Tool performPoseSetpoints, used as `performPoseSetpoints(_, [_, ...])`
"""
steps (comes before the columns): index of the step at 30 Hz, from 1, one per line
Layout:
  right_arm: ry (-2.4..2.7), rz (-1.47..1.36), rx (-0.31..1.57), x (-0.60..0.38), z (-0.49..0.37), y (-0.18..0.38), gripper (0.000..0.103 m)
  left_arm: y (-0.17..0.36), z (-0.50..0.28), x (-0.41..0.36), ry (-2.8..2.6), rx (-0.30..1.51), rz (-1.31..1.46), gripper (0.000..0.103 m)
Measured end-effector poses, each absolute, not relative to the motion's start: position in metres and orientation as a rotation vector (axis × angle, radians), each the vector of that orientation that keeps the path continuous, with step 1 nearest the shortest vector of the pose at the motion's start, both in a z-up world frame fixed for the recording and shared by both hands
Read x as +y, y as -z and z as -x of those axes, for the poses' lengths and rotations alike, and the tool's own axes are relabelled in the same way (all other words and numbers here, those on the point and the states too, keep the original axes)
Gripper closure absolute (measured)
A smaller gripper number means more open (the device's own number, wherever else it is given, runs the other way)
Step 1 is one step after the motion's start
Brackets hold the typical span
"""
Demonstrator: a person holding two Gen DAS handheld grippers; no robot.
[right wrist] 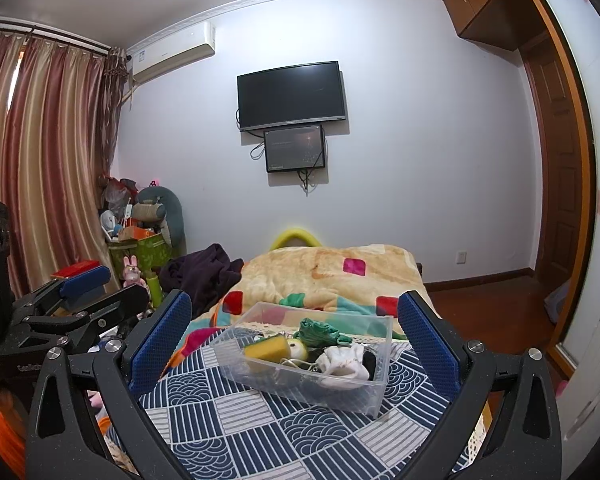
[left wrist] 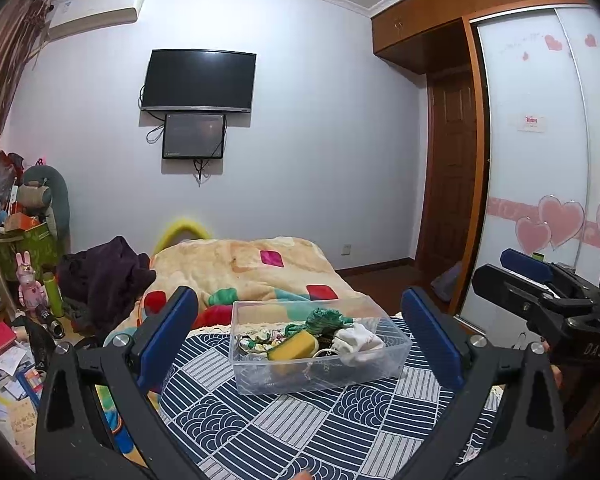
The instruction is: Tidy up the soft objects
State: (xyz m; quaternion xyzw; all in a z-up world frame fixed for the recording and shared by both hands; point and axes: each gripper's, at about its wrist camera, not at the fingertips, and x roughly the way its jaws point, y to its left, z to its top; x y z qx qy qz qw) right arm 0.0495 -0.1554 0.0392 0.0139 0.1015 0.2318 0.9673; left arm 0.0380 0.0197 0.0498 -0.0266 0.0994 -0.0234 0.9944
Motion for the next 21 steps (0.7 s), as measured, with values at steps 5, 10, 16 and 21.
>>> performPoseSetpoints(5, [-0.469, -0.028, 0.206, -0.1552, -0.0496, -0.0389, 0.0, -0.0499, -0.0375, 0.0188, 0.051, 0.201, 0.051, 0.0])
performPoseSetpoints(10, [-0.465, -0.025, 0.205, -0.1554, -0.0492, -0.0392, 0.0, -0.0508, -0.037, 0.0194, 0.056, 0.205, 0.055, 0.0])
performPoseSetpoints(16, [-0.464, -0.023, 0.205, -0.1556, -0.0493, -0.0394, 0.0, -0.0512, -0.0371, 0.02, 0.063, 0.207, 0.064, 0.0])
performPoseSetpoints(21, [-0.463, -0.025, 0.208, -0.1589, -0.0497, -0.0412, 0.0, -0.0497, -0.0397, 0.0204, 0.065, 0.212, 0.066, 0.0])
